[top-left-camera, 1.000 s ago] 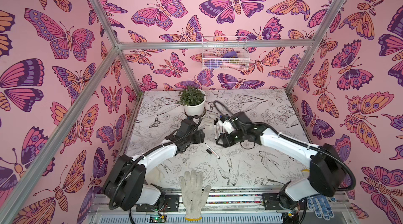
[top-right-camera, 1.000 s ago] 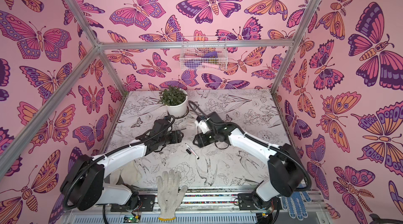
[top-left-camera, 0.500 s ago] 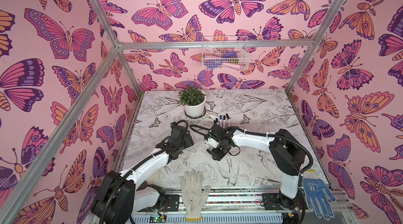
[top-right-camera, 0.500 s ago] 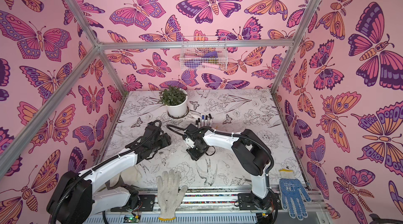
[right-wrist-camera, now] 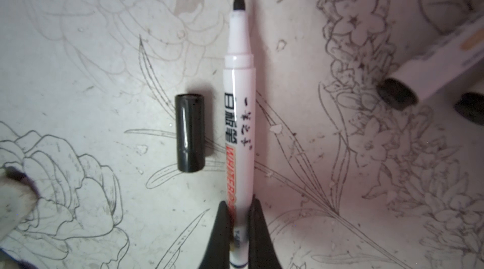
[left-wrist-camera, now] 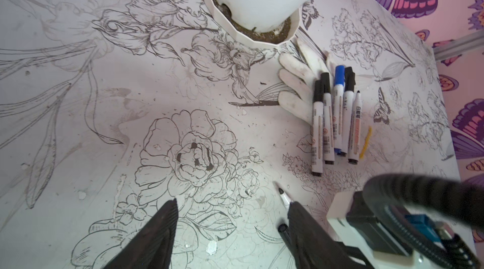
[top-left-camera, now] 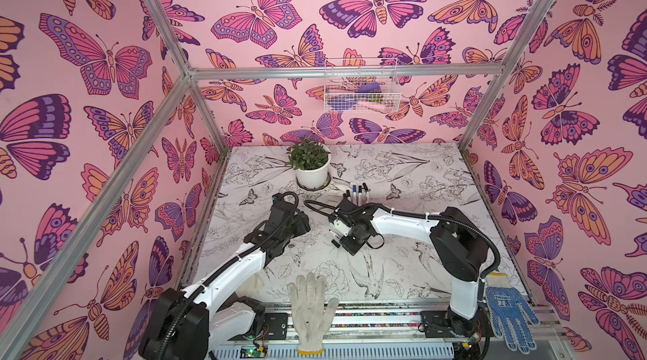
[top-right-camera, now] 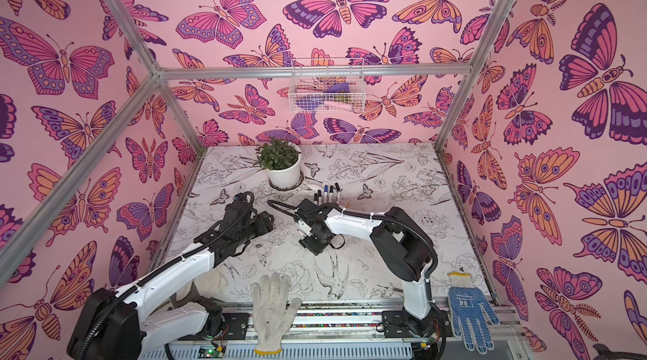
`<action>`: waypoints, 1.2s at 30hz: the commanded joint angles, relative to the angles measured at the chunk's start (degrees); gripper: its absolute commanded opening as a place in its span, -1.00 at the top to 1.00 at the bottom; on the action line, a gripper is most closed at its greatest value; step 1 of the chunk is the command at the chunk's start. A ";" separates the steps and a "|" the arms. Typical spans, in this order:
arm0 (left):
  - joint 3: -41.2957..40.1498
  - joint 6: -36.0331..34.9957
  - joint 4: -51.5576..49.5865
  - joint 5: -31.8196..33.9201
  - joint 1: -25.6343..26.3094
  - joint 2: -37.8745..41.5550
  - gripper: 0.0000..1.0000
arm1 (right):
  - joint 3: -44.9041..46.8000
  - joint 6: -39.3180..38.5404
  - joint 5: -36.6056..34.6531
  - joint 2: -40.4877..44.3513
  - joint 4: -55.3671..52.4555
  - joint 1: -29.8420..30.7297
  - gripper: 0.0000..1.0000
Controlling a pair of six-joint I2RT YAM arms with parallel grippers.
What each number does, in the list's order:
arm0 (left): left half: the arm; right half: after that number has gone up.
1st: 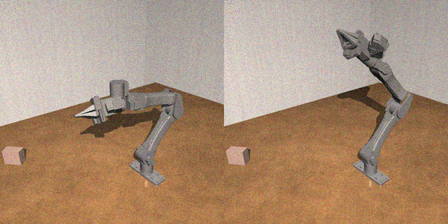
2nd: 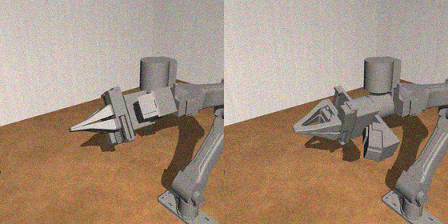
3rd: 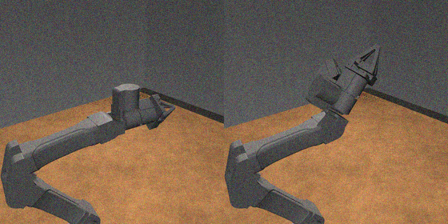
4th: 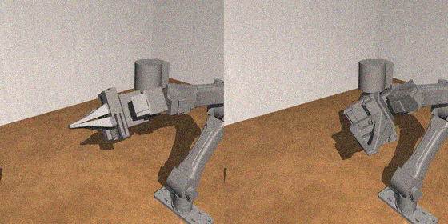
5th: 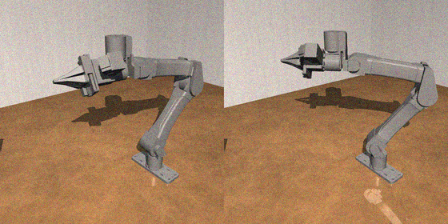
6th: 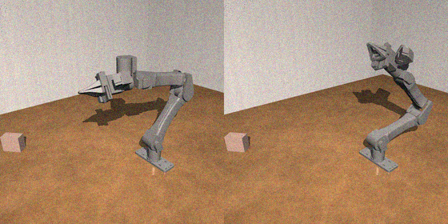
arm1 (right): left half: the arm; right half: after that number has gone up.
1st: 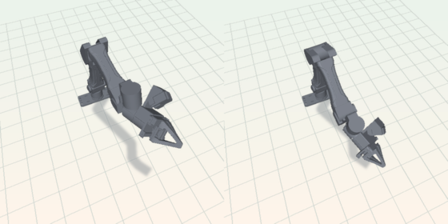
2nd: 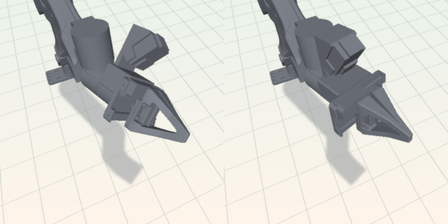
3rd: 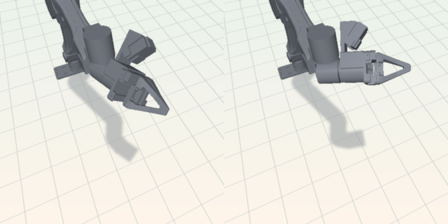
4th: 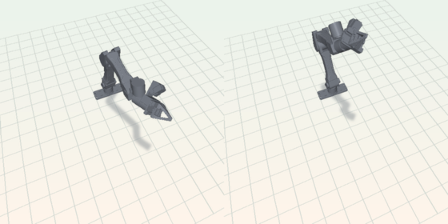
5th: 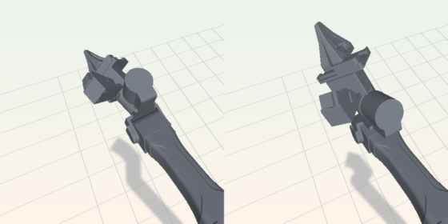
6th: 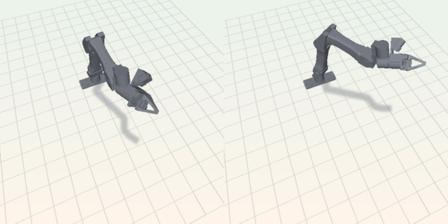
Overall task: Insert pens into pen caps
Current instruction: Pick up a pen at the center of the table, then pass a pen.
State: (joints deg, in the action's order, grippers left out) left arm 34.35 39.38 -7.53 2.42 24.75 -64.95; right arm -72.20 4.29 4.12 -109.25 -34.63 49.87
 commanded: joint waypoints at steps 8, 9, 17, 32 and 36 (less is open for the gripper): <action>-3.10 -5.49 16.77 -21.59 -0.32 0.22 -0.38 | 2.57 9.42 12.64 17.14 12.89 -9.19 1.00; -3.15 -5.35 19.71 -24.17 -0.32 -0.04 -0.37 | 3.42 11.45 14.85 18.54 15.55 -10.17 1.00; -0.43 -4.62 34.85 -32.25 1.64 -2.81 -0.35 | 7.33 18.95 27.21 24.47 28.65 -13.57 1.00; 7.67 -0.25 44.64 -33.43 3.47 -13.48 -0.10 | 6.82 15.96 30.38 26.35 26.37 -13.66 1.00; 9.89 -0.10 45.80 -33.59 4.84 -16.36 0.10 | 6.57 16.35 30.29 26.59 26.74 -13.66 1.00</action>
State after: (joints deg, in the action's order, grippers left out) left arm 42.59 39.27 35.14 -30.04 28.86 -80.12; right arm -65.08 21.19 33.17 -83.88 -9.02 36.32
